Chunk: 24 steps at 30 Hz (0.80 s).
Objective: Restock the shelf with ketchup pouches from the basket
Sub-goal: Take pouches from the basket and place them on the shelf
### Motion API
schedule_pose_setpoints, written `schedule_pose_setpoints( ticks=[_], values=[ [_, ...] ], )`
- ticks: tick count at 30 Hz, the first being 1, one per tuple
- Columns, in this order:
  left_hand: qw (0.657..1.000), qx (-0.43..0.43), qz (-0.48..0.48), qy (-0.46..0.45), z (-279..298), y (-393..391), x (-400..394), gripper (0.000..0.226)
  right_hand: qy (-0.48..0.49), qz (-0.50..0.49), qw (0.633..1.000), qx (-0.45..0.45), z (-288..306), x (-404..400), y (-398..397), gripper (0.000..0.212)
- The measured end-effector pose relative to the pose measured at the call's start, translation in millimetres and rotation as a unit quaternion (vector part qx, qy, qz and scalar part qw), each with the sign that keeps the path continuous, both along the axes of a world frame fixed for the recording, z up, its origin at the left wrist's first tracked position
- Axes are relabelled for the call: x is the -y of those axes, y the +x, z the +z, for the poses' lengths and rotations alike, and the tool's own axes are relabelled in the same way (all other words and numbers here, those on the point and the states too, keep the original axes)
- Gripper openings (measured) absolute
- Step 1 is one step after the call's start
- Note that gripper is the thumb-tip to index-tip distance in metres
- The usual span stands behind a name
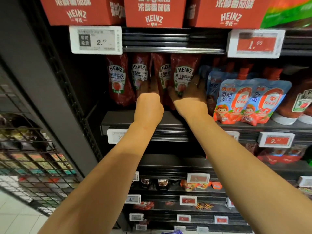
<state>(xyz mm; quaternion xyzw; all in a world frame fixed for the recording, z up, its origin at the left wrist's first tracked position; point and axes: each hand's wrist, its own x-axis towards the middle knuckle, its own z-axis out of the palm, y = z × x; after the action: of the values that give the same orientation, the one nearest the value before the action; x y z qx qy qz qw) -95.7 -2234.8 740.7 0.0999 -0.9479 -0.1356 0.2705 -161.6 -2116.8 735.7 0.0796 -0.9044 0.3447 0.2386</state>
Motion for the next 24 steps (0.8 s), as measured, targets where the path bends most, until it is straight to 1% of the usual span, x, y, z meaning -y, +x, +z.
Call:
schedule_pose_setpoints(
  ticks=[3,4,6,8,9,10,11,12,14,15,16,17,21,22,24],
  values=[
    [1.000,-0.010,0.010,0.009,-1,-1,-1,0.029,0.060,-0.045,0.997,-0.027,-8,-1,9,0.102],
    [1.000,-0.013,0.007,0.014,-1,-1,-1,0.023,0.066,-0.053,0.996,-0.029,-9,-1,9,0.102],
    [0.999,-0.030,0.002,0.028,-1,0,-1,0.003,0.062,-0.063,0.996,-0.014,-7,0,6,0.101],
    [0.999,-0.043,0.005,0.025,0,1,-1,0.040,0.049,-0.073,0.996,0.005,-6,0,2,0.096],
    [0.999,-0.047,-0.004,0.024,1,1,-2,0.047,0.049,-0.081,0.995,0.013,-6,0,1,0.094],
    [0.998,-0.062,-0.012,0.016,0,2,-2,0.043,0.052,-0.090,0.994,0.016,-6,0,0,0.092],
    [0.998,-0.061,-0.017,0.022,-1,3,-2,0.029,0.054,-0.096,0.994,0.012,-7,1,0,0.090],
    [0.998,-0.065,-0.018,0.017,-2,2,-2,0.008,0.054,-0.098,0.994,0.004,-9,2,0,0.091],
    [0.998,-0.052,-0.018,0.017,-4,2,-3,0.012,0.058,-0.097,0.994,-0.009,-10,3,2,0.095],
    [0.998,-0.055,-0.029,0.016,-4,1,-2,0.006,0.058,-0.099,0.993,-0.011,-9,3,2,0.098],
    [0.998,-0.056,-0.035,0.018,-5,0,-3,0.020,0.056,-0.103,0.993,-0.010,-8,3,2,0.101],
    [0.998,-0.045,-0.040,0.011,-5,0,-3,0.028,0.057,-0.107,0.993,-0.005,-7,3,2,0.103],
    [0.998,-0.031,-0.033,0.045,0,2,-1,0.036,0.080,-0.100,0.992,0.019,-3,4,8,0.107],
    [0.997,-0.037,-0.026,0.068,2,5,1,0.036,0.080,-0.089,0.993,0.020,-2,4,12,0.110],
    [0.989,-0.079,0.011,0.122,5,13,10,0.024,0.072,-0.057,0.996,0.015,-3,3,18,0.115]
  ],
)
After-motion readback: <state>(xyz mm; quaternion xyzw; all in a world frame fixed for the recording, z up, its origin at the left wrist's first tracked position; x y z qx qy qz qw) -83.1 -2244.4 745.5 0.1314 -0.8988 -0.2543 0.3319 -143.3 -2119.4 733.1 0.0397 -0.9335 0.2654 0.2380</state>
